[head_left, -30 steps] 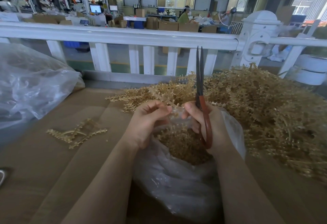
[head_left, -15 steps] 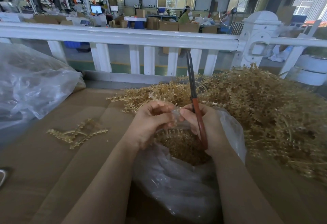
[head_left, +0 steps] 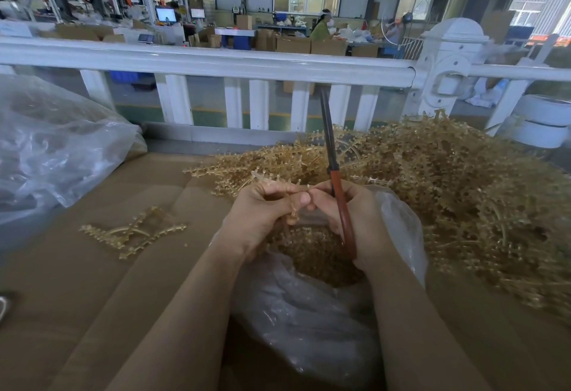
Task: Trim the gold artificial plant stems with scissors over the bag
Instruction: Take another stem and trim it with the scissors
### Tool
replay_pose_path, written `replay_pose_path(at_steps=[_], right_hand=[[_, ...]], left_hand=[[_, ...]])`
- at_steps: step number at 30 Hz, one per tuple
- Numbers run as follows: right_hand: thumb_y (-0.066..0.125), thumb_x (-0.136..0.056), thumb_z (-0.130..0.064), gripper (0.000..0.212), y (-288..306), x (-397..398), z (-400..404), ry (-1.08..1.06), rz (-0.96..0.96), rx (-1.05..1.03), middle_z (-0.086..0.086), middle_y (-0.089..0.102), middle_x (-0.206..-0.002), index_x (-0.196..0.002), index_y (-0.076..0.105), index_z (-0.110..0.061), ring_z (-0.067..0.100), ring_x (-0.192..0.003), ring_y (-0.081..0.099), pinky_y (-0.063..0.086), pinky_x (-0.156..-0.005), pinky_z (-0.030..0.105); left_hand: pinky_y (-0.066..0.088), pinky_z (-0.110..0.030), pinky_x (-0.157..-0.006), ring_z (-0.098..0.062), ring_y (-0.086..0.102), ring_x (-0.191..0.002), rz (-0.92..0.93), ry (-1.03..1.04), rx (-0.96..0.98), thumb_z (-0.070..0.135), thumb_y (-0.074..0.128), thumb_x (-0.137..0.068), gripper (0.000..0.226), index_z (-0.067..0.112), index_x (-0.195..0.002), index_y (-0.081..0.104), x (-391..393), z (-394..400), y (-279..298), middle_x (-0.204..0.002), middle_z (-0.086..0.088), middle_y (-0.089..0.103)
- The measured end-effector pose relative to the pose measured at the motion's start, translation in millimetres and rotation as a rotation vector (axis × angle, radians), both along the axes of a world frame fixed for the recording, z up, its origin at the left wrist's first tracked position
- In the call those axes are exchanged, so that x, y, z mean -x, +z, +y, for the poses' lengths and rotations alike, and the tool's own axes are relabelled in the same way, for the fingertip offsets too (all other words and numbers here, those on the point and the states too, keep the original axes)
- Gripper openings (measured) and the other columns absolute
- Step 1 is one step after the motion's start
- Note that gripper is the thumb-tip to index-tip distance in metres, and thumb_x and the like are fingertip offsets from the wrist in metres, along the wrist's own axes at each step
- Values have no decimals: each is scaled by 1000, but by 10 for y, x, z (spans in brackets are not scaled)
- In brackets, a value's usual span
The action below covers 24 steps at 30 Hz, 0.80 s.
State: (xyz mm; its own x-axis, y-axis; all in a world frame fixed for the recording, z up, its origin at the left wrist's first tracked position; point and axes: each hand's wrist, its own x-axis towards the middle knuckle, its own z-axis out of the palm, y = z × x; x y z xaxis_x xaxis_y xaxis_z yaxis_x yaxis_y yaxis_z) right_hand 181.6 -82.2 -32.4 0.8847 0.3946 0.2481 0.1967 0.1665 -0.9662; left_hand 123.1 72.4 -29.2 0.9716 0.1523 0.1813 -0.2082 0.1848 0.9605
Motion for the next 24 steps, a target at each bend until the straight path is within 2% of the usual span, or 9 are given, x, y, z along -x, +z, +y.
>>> replay_pose_path(at_steps=[2,3,5,8,13,16,19,21,24], right_hand=[[74,-89,-7,11,-8,0,-2,-9,-15,11,-4,70,-62,-81,74,-15,1,-51,63,46,-49,10],[75,-89,-8,8,-13,-1,-1,-6,-12,7,-3,71,-63,-83,73,-13,1,-50,63,46,-48,10],[79,-87,-18,5,-19,-7,5,0,-12,8,3,74,-72,-85,75,-16,6,-60,69,54,-58,19],[82,-72,-53,24,-25,-14,9,-88,-69,92,-1,75,-79,-82,76,-32,16,-78,73,58,-80,36],[65,-64,-82,47,-49,-10,-26,-297,-294,324,-26,68,-85,-87,63,-41,-6,-81,64,44,-71,17],[59,-66,-86,52,-57,-1,-60,-305,-416,520,-25,64,-83,-90,56,-40,-5,-80,61,42,-64,11],[63,-70,-83,53,-87,-6,-67,-299,-529,691,-21,62,-81,-93,57,-36,-6,-79,58,47,-66,17],[65,-70,-82,54,-98,-3,-59,-299,-574,741,-23,61,-84,-95,58,-36,-9,-83,56,45,-66,13],[64,-69,-83,54,-99,-1,-59,-285,-598,763,-23,61,-87,-94,58,-35,-8,-85,56,48,-66,15]], left_hand=[[57,-44,-85,-41,69,-94,-6,41,-19,15,82,-63,24,7,-85,77,-4,-3,2,-96,-26,73],[59,-39,-78,-36,71,-89,-15,48,-30,13,81,-64,22,6,-85,77,-6,-5,-1,-93,-25,73],[56,-26,-59,-21,71,-69,-35,42,-16,11,79,-69,14,6,-82,76,-5,-13,7,-79,-18,74],[51,-24,-46,-14,58,-46,-28,136,69,16,83,-66,21,5,-81,72,-7,36,2,-59,-10,65],[46,-19,-41,-9,54,-41,-18,254,141,16,84,-61,25,4,-82,74,6,135,18,-70,-15,68],[47,-18,-43,-7,54,-43,-34,213,137,21,85,-59,28,5,-80,77,27,175,15,-73,-10,72],[49,-20,-45,-7,53,-43,-20,202,119,20,82,-65,23,4,-81,75,43,209,8,-60,0,68],[47,-19,-45,-8,51,-42,-29,220,100,10,77,-75,5,6,-77,74,36,225,7,-54,1,62],[48,-20,-46,-10,52,-43,-40,265,77,-7,65,-87,21,7,-76,75,15,251,-10,-52,-1,60]])
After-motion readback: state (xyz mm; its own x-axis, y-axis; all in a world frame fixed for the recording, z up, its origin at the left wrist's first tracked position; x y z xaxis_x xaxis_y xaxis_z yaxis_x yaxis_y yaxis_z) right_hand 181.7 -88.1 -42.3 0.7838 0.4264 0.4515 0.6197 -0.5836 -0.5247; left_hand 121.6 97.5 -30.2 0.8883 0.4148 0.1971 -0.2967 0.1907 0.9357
